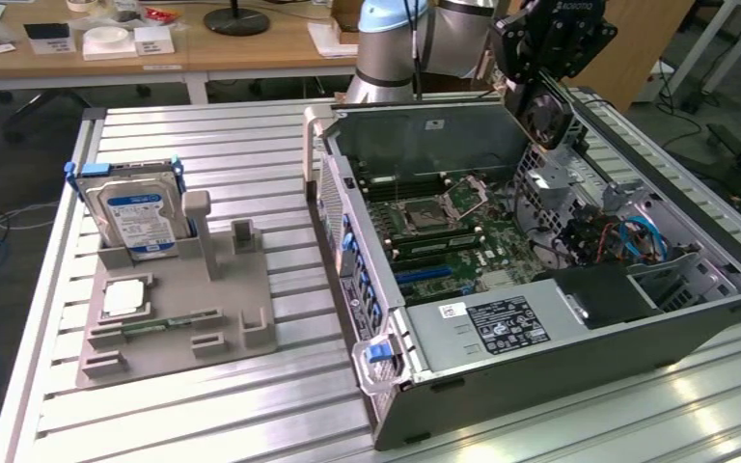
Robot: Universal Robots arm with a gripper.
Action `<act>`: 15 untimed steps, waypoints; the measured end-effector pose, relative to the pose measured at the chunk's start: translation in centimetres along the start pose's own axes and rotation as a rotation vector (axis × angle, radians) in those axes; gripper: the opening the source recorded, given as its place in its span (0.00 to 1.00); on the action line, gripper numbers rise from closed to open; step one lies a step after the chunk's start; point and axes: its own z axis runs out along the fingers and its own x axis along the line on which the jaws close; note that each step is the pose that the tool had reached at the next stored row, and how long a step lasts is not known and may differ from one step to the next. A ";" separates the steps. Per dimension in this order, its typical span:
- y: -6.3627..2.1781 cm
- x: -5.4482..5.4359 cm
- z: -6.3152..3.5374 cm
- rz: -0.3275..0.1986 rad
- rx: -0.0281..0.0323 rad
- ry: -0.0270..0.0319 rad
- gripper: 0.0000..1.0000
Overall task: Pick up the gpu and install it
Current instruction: 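Insert the gpu into the slot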
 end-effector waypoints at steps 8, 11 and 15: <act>0.00 0.0 0.00 -0.060 -0.0007 0.0013 0.28; -0.01 0.0 0.00 -0.092 -0.0008 0.0021 0.28; -0.01 0.0 0.00 -0.134 -0.0013 0.0031 0.28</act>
